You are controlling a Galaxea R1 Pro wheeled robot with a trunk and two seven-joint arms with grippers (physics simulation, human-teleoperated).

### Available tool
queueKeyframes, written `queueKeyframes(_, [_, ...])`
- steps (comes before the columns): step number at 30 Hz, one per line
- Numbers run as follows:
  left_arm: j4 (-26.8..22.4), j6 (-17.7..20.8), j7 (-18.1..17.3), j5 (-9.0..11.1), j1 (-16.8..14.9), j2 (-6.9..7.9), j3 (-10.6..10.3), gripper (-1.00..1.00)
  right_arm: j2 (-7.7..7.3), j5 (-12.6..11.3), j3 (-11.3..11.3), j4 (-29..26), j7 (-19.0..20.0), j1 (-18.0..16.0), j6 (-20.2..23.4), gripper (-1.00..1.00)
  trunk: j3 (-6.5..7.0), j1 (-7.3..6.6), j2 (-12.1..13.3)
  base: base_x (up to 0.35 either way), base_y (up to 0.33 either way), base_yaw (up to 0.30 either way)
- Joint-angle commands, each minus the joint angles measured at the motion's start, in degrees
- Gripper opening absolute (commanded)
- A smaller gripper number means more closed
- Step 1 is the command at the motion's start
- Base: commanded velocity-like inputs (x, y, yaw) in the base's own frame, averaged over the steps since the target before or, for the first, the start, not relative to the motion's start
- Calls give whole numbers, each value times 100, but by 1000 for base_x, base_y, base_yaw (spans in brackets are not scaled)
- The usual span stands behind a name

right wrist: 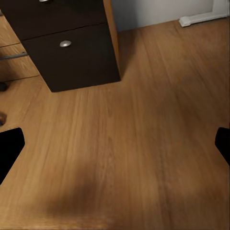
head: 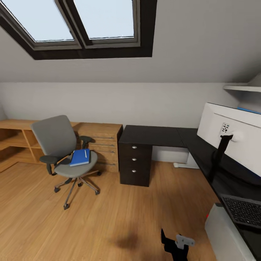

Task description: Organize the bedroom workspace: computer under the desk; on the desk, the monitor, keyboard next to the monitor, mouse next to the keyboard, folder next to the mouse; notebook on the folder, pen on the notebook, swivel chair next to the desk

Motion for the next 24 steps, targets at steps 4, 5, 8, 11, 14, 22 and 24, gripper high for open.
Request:
queueKeyframes(4, [-9, -24, 43, 60, 0, 9, -31, 100, 1, -58, -19, 10, 58, -6, -20, 100, -36, -4, -3, -338, 0, -165])
queueKeyframes(5, [-9, -25, 45, 60, 0, 9, -31, 100, 1, -58, -19, 10, 58, -6, -20, 100, -44, -4, -3, -338, 0, -165])
queueKeyframes(8, [-9, -24, 43, 60, 0, 9, -31, 100, 1, -58, -19, 10, 57, -6, -20, 100, -67, -4, -3, -338, 0, -164])
queueKeyframes(11, [-9, -24, 46, 60, 0, 9, -31, 100, 1, -58, -19, 10, 60, -6, -20, 100, -90, -4, -3, -337, -7, -164])
queueKeyframes(14, [-9, -26, 45, 60, 0, 9, -31, 100, 1, -58, -19, 10, 59, -6, -20, 100, -114, -4, -3, -318, -85, -164])
queueKeyframes(22, [-5, -20, 42, 67, 0, 9, -31, 100, -4, -52, -19, 10, 61, -6, -20, 100, -163, -4, -3, -184, -257, -199])
queueKeyframes(24, [-5, -19, 45, 69, 0, 9, -31, 100, -6, -49, -19, 10, 61, -6, -20, 100, -166, -4, -3, -248, -188, -276])
